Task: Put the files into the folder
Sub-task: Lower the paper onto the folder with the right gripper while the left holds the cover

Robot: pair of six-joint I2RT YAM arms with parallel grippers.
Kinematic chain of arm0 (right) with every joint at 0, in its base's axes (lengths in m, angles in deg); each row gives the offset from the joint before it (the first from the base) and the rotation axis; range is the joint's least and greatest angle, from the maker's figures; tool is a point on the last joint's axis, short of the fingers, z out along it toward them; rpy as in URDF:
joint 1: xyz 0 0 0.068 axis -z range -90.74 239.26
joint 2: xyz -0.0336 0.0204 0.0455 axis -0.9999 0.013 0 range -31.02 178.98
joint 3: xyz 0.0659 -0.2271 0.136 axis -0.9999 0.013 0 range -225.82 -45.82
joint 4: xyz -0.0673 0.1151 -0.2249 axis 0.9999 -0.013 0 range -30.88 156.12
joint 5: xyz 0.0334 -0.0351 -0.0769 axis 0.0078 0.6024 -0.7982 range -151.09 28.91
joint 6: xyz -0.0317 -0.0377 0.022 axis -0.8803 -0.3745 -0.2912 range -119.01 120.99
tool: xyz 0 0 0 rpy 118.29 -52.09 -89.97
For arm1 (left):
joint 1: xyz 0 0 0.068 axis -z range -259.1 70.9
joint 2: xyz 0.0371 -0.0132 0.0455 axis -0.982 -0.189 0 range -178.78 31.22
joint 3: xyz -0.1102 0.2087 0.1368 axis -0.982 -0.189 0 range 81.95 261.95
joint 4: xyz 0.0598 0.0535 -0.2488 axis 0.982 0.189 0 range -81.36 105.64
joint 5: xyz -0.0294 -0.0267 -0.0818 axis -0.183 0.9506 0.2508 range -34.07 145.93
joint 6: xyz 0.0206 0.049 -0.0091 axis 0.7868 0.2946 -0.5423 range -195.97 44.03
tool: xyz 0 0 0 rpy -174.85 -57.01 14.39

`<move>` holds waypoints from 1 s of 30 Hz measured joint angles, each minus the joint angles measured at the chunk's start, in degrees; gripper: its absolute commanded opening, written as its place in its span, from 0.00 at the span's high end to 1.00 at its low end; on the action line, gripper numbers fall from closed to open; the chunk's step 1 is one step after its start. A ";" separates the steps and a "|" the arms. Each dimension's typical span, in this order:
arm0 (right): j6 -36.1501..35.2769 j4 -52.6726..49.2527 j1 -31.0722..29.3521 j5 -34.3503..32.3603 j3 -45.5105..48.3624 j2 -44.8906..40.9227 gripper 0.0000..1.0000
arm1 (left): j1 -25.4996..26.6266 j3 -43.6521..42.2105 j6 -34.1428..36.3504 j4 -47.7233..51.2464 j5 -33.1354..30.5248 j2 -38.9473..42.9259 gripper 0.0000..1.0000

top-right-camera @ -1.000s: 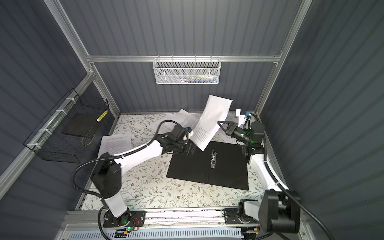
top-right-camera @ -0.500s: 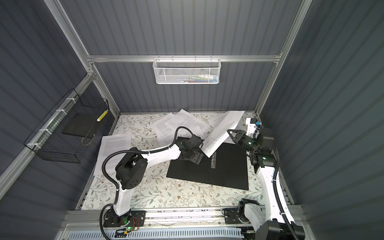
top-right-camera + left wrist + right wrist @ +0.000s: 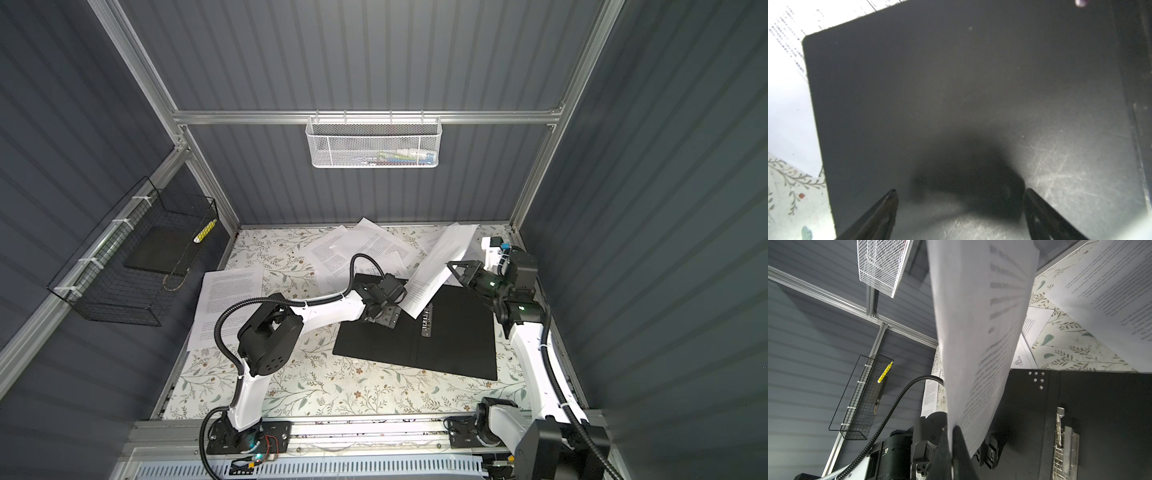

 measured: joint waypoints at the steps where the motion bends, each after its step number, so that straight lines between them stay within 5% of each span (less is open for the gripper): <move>1: -0.04 0.20 -0.20 0.13 -0.02 0.33 1.00 | 0.00 -0.37 -0.55 -0.37 -0.33 0.15 0.06; 7: -0.24 3.26 -2.12 2.19 -2.16 5.16 1.00 | -0.94 -6.49 -3.96 -3.87 -0.85 3.32 0.06; 16: 0.28 6.75 -8.92 5.55 -7.63 10.80 1.00 | -9.44 -17.00 -7.06 -7.37 0.92 10.32 0.06; 20: -2.08 1.09 -7.41 5.84 -7.89 8.98 1.00 | -10.56 -17.57 -7.08 -7.45 1.31 10.78 0.06; 25: -10.69 -17.07 -0.50 -4.31 -7.89 2.97 1.00 | -10.60 -17.49 -6.97 -7.45 1.44 10.78 0.06; 30: -20.48 -26.53 0.33 -18.60 -5.22 0.59 1.00 | -10.78 -17.49 -6.91 -7.48 2.16 10.78 0.06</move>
